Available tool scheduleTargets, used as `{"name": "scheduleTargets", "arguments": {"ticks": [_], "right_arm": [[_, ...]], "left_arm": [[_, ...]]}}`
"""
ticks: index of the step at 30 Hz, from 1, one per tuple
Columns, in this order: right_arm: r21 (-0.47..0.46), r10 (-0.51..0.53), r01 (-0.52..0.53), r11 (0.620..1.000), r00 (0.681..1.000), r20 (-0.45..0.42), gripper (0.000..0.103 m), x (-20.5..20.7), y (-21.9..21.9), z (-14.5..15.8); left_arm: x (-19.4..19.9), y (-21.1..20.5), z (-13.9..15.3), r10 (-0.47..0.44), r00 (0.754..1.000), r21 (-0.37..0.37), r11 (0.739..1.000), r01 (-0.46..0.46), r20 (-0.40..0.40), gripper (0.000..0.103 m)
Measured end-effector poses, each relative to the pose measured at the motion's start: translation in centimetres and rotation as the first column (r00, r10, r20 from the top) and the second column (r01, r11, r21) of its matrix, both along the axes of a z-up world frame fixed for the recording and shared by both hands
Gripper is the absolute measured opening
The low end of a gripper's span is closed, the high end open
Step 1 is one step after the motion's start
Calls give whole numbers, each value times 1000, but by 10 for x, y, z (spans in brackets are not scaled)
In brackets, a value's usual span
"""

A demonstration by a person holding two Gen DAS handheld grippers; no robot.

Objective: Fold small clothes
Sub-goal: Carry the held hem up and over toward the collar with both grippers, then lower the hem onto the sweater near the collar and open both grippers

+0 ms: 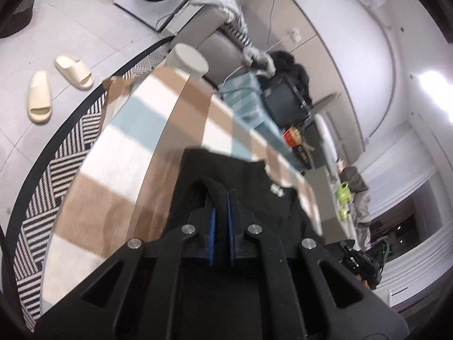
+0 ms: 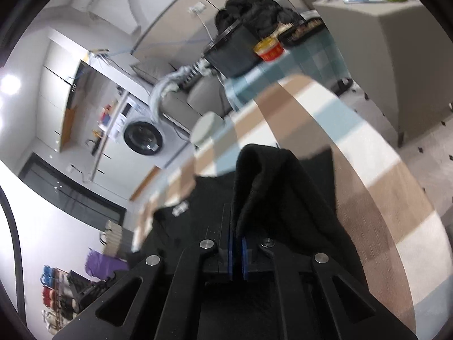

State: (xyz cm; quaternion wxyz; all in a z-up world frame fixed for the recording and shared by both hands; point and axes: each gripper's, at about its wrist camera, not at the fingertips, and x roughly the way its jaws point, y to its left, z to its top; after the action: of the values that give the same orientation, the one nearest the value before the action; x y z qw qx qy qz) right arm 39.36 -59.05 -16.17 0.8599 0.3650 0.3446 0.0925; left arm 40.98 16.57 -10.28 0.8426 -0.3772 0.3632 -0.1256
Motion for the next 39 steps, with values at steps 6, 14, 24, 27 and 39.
{"name": "scheduleTargets", "arguments": {"ticks": [6,14,24,27,39], "right_arm": [[0,2,-2,1000,1000,28,4,35,6,25],[77,-27,33,996,996,-80,35,84,1,-4],[142,156,-131,981,971,-184,45,79,35,-36],[108,209,-192,975,960,-187,45,93,59,-38],[43,178,-176,983,982,-65,46,107,58,-8]], "left_arm": [[34,9,15,61,998,-20,998,-60,18,5],[66,39,-15,228,971,-53,971,-232,-75,48],[41,7,-20,42,993,15,999,-41,-107,53],[49,-12,-24,-21,992,27,999,25,-128,54],[58,12,-22,88,991,-98,990,-98,-97,54]]}}
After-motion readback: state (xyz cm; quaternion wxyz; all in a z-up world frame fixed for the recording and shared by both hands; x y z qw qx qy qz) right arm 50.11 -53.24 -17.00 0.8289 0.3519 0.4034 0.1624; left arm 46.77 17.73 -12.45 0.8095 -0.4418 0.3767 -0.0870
